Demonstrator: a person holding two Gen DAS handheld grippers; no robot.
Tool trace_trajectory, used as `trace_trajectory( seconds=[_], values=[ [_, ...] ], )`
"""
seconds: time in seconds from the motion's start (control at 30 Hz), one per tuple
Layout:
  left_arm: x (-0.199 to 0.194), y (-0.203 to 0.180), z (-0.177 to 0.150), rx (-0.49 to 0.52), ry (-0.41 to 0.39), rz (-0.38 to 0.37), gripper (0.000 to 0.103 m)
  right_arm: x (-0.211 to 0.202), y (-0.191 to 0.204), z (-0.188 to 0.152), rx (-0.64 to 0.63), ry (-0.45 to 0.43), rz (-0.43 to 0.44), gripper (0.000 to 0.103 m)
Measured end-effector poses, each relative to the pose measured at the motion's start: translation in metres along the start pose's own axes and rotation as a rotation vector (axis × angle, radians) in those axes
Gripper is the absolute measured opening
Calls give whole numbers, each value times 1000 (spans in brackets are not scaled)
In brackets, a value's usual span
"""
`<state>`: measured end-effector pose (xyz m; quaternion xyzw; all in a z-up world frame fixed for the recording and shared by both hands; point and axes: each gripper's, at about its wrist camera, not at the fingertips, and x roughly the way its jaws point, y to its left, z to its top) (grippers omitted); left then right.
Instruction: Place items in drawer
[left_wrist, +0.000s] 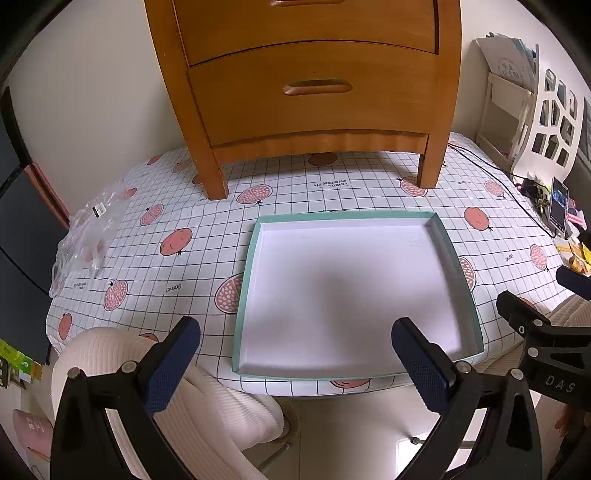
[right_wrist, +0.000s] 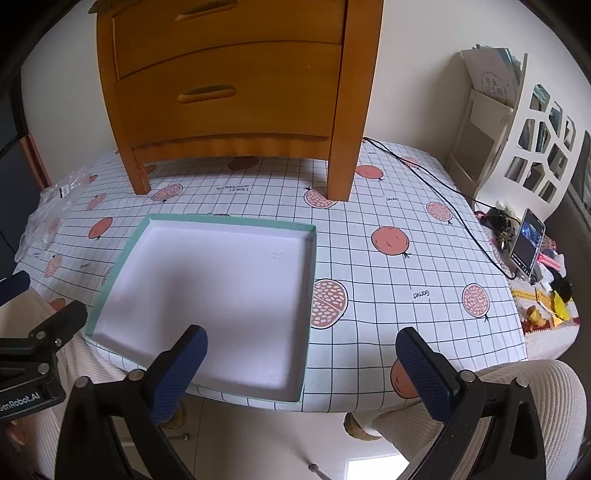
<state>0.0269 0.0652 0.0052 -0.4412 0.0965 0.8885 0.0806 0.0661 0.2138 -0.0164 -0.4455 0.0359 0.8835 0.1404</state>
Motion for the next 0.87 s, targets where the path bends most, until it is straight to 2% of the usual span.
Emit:
trace_trajectory(
  seconds=[0.27, 0.87],
  values=[
    [2, 4, 0, -20, 13, -12, 103, -2, 0, 0, -3, -2, 0, 103],
    [-2, 5, 0, -28, -10, -18, 103, -2, 0, 1, -3, 0, 0, 103]
  ],
)
